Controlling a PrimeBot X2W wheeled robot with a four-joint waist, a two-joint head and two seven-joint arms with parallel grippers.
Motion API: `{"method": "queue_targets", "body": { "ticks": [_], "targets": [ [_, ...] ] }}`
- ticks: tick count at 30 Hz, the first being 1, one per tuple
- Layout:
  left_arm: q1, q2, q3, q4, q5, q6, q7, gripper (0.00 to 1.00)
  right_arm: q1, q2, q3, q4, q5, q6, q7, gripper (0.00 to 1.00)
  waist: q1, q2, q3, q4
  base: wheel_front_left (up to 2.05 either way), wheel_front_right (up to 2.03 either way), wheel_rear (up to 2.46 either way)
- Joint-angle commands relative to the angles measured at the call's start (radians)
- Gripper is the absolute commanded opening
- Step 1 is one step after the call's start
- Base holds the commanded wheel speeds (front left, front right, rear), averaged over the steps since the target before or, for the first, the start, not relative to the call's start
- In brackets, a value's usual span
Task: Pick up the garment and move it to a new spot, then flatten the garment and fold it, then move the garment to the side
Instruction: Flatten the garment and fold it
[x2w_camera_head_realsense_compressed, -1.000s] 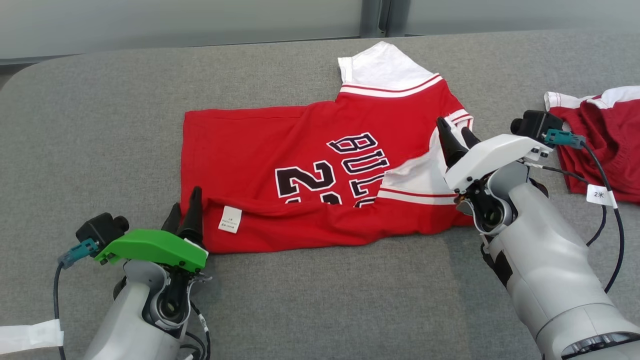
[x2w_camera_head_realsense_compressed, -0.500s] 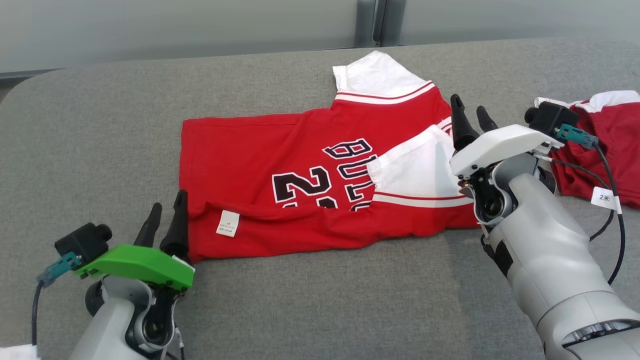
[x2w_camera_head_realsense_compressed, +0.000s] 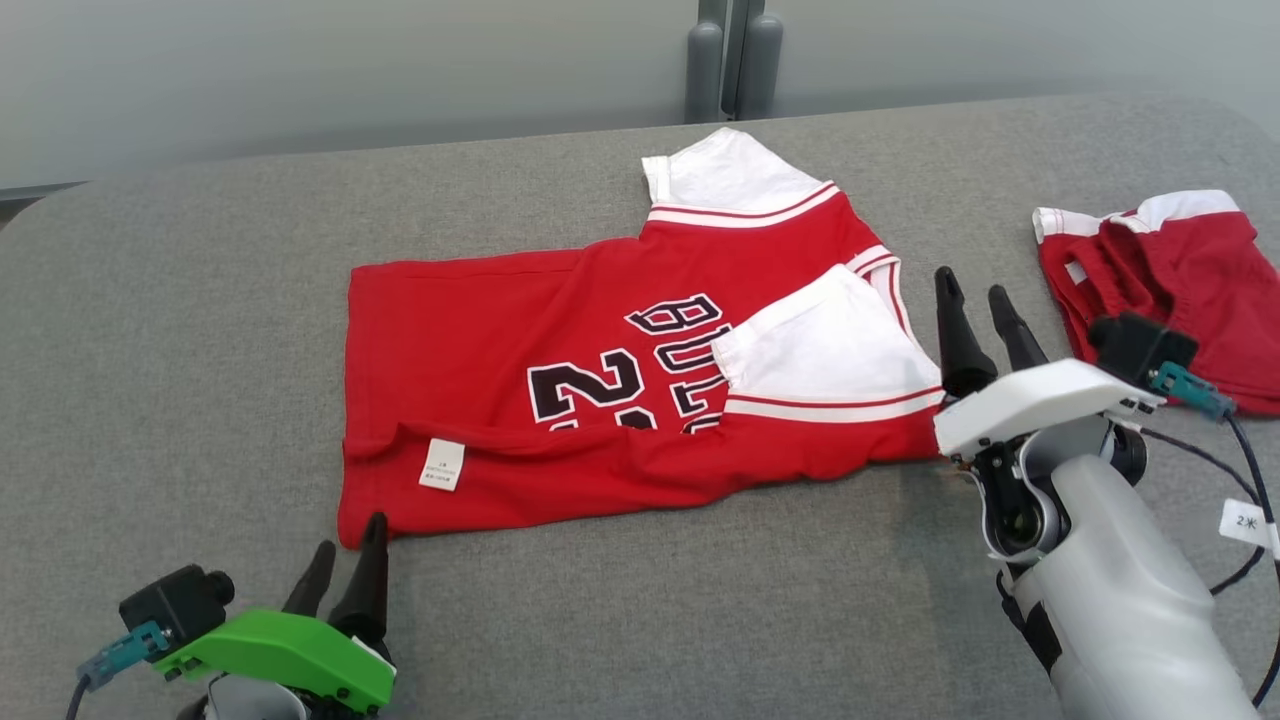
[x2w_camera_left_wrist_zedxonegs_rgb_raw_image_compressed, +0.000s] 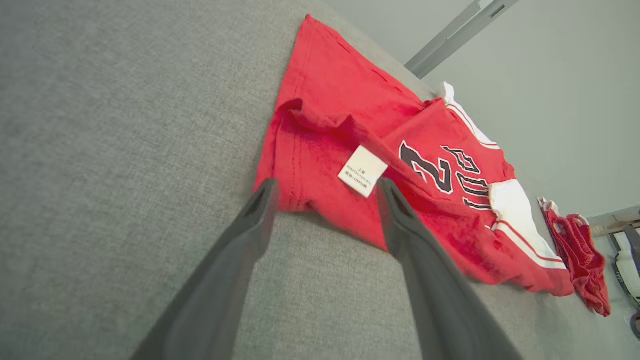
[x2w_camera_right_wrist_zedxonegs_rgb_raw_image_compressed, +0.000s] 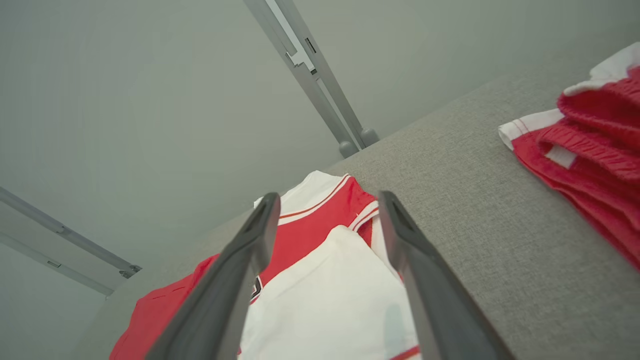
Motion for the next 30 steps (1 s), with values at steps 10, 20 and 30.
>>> {"method": "queue_targets", "body": {
  "ticks": [10,20,30],
  "targets": [
    [0.052,-0.072,0.045,-0.033,-0.152,0.052,0.075,1.00,0.191,0.032,-0.078,-0.226,-0.056,0.000,0.057,1.00,0.0000,0.0000,0.002,-0.041,0.00,0.00,0.00],
    [-0.026,-0.147,0.165,0.100,-0.302,0.022,0.065,1.00,0.253,0.049,-0.152,-0.370,-0.104,0.000,0.132,1.00,0.0000,0.0000,0.037,-0.069,0.00,0.00,0.00],
    [-0.084,-0.173,0.213,0.206,-0.319,-0.046,0.009,0.41,0.283,0.051,-0.166,-0.417,-0.086,0.000,0.156,1.00,0.0000,0.0000,0.050,-0.078,0.00,0.00,0.00]
  ]
}}
